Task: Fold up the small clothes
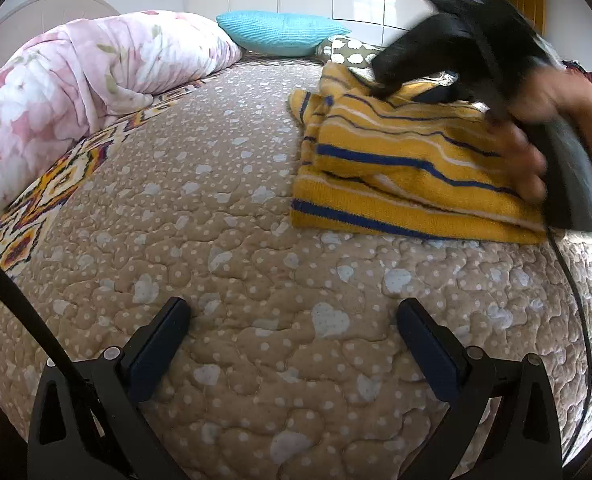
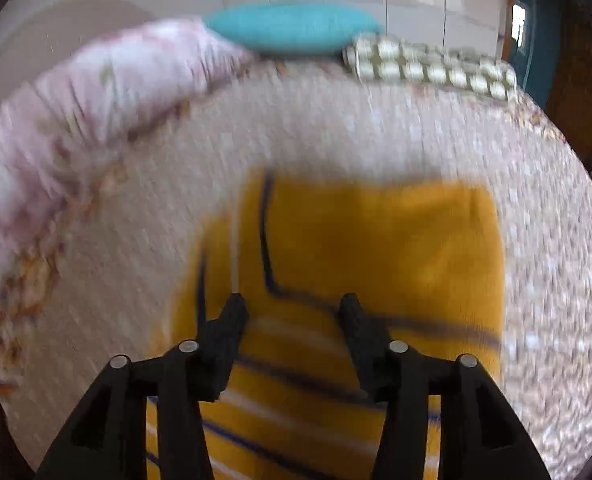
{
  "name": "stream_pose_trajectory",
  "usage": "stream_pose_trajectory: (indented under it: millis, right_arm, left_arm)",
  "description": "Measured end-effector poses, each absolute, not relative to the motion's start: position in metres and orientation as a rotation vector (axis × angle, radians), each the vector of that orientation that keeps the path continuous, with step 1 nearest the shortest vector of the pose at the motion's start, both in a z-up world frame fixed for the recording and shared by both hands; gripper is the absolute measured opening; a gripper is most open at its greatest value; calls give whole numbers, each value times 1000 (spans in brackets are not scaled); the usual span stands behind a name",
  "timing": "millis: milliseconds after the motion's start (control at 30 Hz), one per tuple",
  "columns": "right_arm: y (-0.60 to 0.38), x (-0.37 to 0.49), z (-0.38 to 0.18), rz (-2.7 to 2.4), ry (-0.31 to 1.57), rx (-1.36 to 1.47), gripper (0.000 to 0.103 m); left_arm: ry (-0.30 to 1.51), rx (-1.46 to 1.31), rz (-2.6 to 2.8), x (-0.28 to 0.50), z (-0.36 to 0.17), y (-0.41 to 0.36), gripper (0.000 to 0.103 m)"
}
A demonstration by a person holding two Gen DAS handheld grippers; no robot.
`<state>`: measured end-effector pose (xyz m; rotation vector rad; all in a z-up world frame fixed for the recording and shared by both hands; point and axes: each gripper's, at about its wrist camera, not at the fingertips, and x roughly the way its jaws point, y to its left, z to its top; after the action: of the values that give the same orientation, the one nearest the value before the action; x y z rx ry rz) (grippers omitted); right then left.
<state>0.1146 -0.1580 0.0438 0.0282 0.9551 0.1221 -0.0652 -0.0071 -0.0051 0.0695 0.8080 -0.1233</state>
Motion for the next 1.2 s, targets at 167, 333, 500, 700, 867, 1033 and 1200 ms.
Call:
stream_pose_trajectory:
  millis: [167, 333, 500, 700, 867, 1033, 1200]
  right_arm:
    - [-202, 45, 76, 129, 844, 157, 55]
    - [-226, 16, 47, 72, 912, 140, 58]
    - [-255, 1, 26, 112, 934, 349, 66]
    - [-275, -66, 33, 26, 840, 280, 66]
    - [-293, -108, 24, -41, 818, 261, 66]
    - [-298, -121, 23, -37, 797, 253, 66]
    - [-284, -112, 29, -12, 779, 227, 66]
  left_arm:
    - [808, 69, -120, -67, -5, -6, 103]
    - [820, 77, -103, -68, -4, -7, 103]
    - [852, 83, -94, -65, -3, -9, 103]
    - [915, 76, -108, -53, -2, -8, 103]
    - [941, 66, -58, -45, 3, -14, 103]
    - [955, 16, -54, -47, 9, -12, 103]
    - [970, 42, -38, -45, 3, -12, 103]
